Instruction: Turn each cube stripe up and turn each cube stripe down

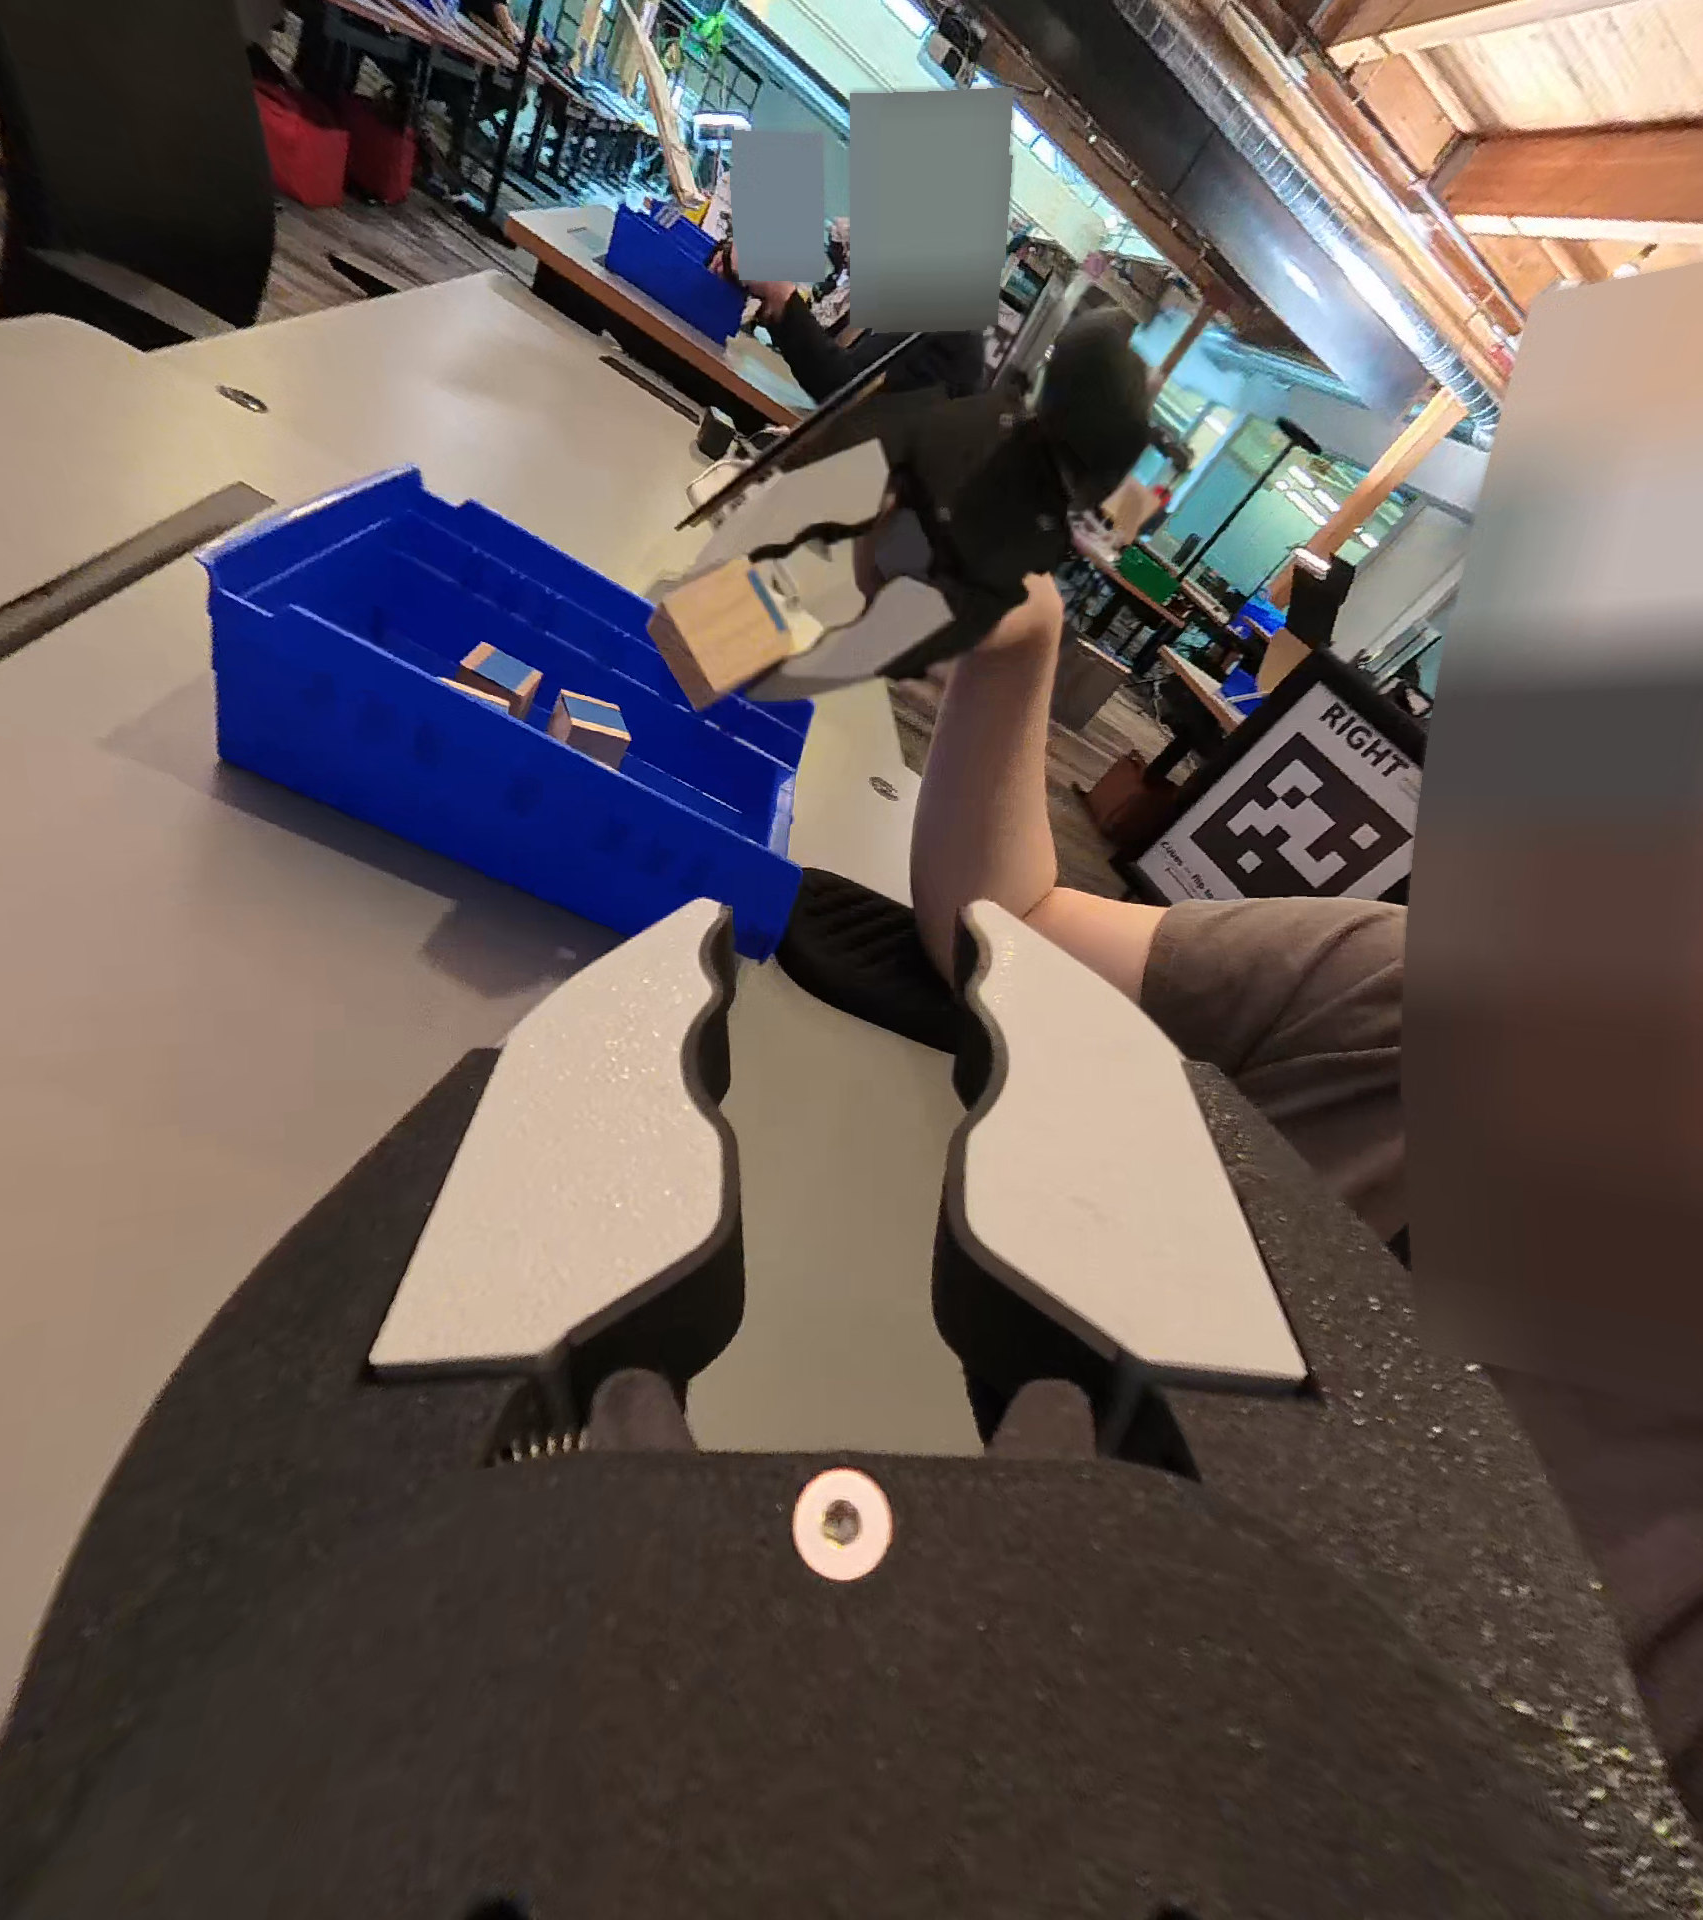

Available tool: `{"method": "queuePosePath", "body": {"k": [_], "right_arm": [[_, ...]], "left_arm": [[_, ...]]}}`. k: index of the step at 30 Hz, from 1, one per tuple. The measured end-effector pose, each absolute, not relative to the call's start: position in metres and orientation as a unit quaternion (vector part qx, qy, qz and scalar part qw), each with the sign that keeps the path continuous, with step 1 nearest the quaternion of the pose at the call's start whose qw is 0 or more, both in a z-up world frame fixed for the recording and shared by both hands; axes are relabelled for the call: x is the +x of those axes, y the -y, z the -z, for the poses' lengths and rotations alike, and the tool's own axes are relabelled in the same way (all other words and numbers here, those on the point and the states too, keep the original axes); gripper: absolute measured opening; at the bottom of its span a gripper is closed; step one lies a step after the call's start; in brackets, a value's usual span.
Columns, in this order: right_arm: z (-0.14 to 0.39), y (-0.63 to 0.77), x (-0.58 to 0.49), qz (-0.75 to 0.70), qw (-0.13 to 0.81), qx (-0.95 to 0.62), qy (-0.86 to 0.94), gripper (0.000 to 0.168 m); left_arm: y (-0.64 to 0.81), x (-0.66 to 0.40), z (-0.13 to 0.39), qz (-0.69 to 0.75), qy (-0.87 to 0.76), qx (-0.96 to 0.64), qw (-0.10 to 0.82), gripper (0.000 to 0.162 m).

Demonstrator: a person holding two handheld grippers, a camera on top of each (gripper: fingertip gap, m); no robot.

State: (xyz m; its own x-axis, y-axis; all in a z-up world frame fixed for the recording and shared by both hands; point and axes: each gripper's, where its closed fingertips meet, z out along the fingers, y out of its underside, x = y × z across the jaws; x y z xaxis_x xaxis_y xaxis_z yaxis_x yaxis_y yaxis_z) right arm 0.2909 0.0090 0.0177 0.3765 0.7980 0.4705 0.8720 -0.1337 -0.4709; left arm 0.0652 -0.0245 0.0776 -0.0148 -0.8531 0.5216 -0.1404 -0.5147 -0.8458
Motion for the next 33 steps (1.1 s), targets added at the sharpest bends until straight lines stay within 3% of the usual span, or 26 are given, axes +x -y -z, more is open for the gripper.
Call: {"method": "queuePosePath", "body": {"k": [6,9,20,33], "right_arm": [[0.077,-0.016,0.376,0.043,0.114,-0.865,0.487,0.045],[0.109,-0.021,0.388,0.040,0.048,-0.880,0.471,0.045],[0.142,-0.032,0.389,0.046,-0.001,-0.889,0.456,0.045],[0.147,-0.036,0.388,0.049,0.002,-0.888,0.457,0.047]], "left_arm": [[0.012,0.038,-0.068,0.484,-0.399,-0.701,0.339,0.038],[-0.010,0.014,-0.055,0.394,-0.354,-0.766,0.364,0.035],[-0.026,-0.021,-0.031,0.268,-0.326,-0.833,0.357,0.035],[-0.012,-0.111,0.038,0.104,-0.281,-0.936,0.184,0.030]]}}
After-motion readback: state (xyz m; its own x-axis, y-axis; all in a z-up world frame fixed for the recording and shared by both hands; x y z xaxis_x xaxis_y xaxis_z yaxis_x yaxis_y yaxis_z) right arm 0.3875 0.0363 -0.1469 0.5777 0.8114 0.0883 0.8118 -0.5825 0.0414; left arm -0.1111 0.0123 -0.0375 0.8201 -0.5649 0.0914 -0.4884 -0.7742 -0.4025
